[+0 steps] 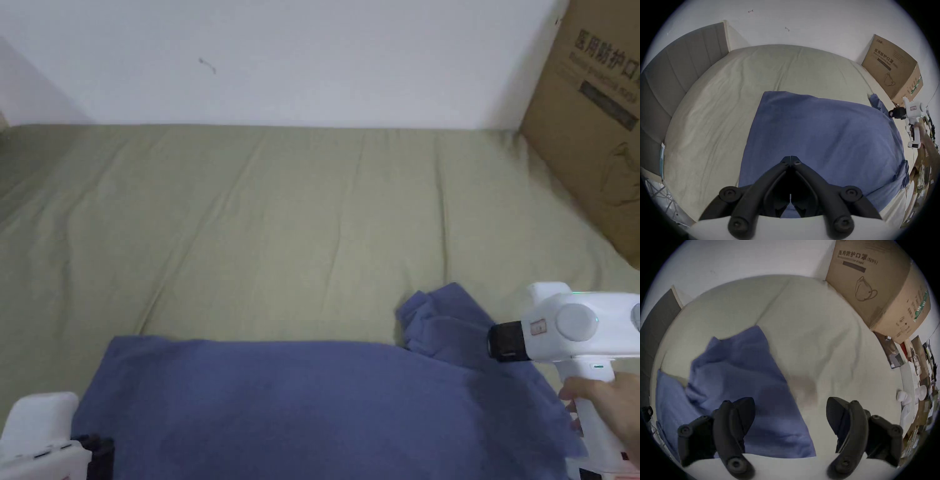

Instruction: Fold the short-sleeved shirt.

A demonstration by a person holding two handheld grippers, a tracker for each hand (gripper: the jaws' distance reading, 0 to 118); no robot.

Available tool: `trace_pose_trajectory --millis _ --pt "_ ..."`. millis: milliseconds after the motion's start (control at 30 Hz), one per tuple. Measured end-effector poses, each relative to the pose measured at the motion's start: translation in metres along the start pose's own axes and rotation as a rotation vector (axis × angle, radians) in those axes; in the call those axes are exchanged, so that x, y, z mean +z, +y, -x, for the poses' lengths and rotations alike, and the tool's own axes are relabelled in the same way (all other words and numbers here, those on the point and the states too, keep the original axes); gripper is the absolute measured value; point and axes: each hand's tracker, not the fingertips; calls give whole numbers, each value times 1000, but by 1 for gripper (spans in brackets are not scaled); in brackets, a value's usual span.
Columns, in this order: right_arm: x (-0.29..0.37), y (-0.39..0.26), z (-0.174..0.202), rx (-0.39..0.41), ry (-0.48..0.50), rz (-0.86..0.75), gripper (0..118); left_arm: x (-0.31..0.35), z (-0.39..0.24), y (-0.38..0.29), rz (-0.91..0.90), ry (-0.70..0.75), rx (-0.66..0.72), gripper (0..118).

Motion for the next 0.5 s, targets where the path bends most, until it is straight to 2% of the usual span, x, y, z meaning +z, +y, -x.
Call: trace_pose_trajectory --millis 100,133,167,200,233,300,333,500 --pt "-23 -6 -4 -20 -19 61 85 -5 4 -1 9 2 12 0" --pt "-25 -10 -7 -73 37 61 83 -6 4 -1 11 5 11 0" --pt "-23 -11 -10 -108 33 43 82 -6 4 -1 14 7 10 0" --pt "-20 -11 -11 -106 37 34 76 -6 4 -1 17 10 2 0" --pt "-17 -12 -9 -93 34 30 58 -6 4 -1 18 12 -4 0" --pt "-11 -14 -4 -55 25 -9 13 -6 4 -1 21 12 -8 0" --pt "-9 -14 -2 -51 18 -14 2 -6 4 -1 21 12 -8 0" --pt "0 -9 6 -37 16 -33 1 -8 14 4 14 12 7 0"
